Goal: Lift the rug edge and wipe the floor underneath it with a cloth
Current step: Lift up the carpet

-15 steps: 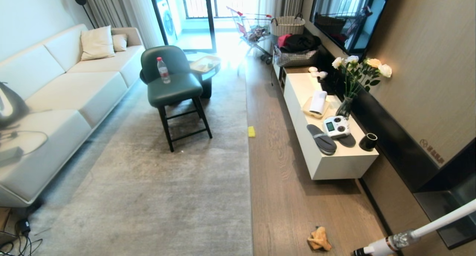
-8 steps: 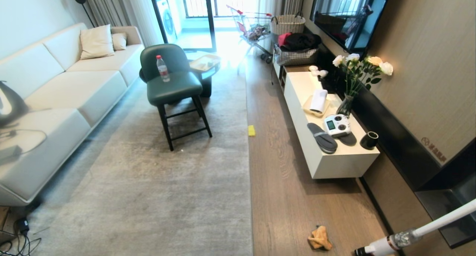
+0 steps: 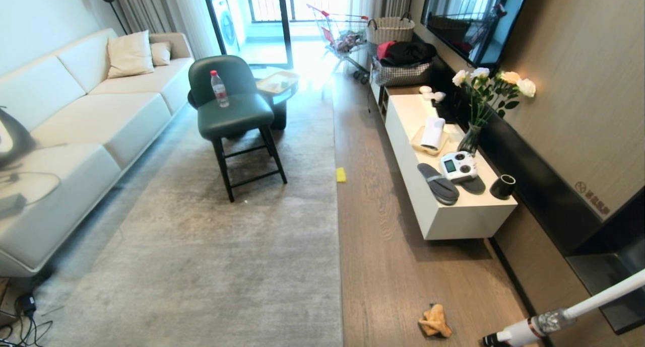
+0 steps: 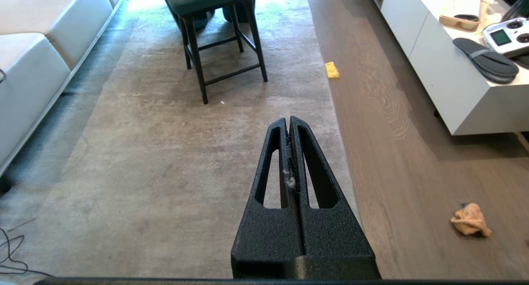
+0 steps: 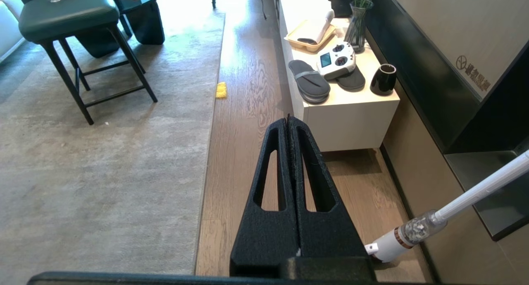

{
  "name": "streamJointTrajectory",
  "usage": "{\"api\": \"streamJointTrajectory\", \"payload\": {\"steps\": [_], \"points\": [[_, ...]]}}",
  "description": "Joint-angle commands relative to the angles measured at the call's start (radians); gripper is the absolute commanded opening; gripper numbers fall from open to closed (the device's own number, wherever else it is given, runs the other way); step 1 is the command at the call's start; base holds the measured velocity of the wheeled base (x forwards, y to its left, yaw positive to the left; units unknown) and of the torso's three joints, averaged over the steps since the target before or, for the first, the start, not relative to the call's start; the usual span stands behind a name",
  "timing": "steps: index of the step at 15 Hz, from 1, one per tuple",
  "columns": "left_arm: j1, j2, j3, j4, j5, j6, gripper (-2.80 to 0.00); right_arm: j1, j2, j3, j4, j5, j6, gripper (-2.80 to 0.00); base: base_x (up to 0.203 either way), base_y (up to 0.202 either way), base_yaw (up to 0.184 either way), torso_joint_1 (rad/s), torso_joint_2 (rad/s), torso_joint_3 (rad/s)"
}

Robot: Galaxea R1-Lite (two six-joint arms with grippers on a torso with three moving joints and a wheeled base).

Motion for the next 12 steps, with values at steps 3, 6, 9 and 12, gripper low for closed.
{"api": "streamJointTrajectory", "payload": {"steps": [3,6,9,12], "points": [[0.000,0.001,0.000,0.000,0.000,0.000,-2.80,0.000,0.002,0.000,-0.001,0.000,0.000,-2.80,0.000,0.000,0.000,-0.128,0.32,0.178],[0.000,0.001,0.000,0.000,0.000,0.000,-2.80,0.000,0.002,0.000,-0.001,0.000,0.000,-2.80,0.000,0.000,0.000,-0.132,0.31,0.175],[0.000,0.001,-0.001,0.000,0.000,0.000,-2.80,0.000,0.002,0.000,-0.001,0.000,0.002,-2.80,0.000,0.000,0.000,-0.134,0.32,0.186],[0.000,0.001,0.000,0.000,0.000,0.000,-2.80,0.000,0.002,0.000,-0.001,0.000,0.002,-2.80,0.000,0.000,0.000,-0.135,0.33,0.188]]}}
